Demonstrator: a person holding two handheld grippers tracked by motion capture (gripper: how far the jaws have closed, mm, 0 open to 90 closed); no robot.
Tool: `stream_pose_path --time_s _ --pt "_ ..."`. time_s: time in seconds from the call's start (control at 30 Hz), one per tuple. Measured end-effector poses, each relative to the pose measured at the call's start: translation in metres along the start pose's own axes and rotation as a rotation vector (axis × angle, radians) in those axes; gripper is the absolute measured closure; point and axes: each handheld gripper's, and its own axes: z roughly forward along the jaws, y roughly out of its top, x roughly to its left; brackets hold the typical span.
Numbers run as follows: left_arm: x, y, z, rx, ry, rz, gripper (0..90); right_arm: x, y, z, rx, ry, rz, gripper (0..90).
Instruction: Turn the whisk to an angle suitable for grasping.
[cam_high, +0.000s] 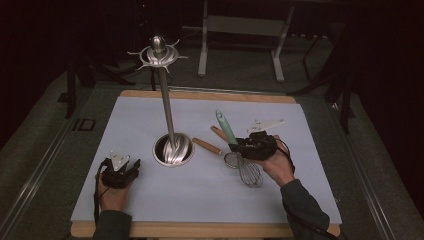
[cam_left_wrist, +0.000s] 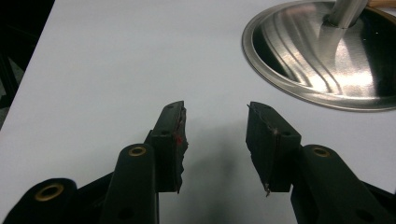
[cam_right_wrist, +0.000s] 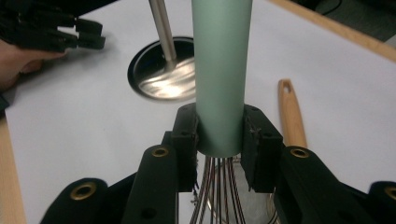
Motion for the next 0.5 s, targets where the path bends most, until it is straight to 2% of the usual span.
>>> stream_pose_path --time_s 0.3,0.5 --pt "0.0 0.0 0.0 0.002 -0.001 0.0 58.4 0.004 0.009 -0.004 -0.044 -0.016 -0.025 68.9" --pt "0.001 0.0 -0.001 -0.008 -0.005 -0.008 58.7 0.011 0.014 -0.006 -0.102 -0.017 -0.049 68.9"
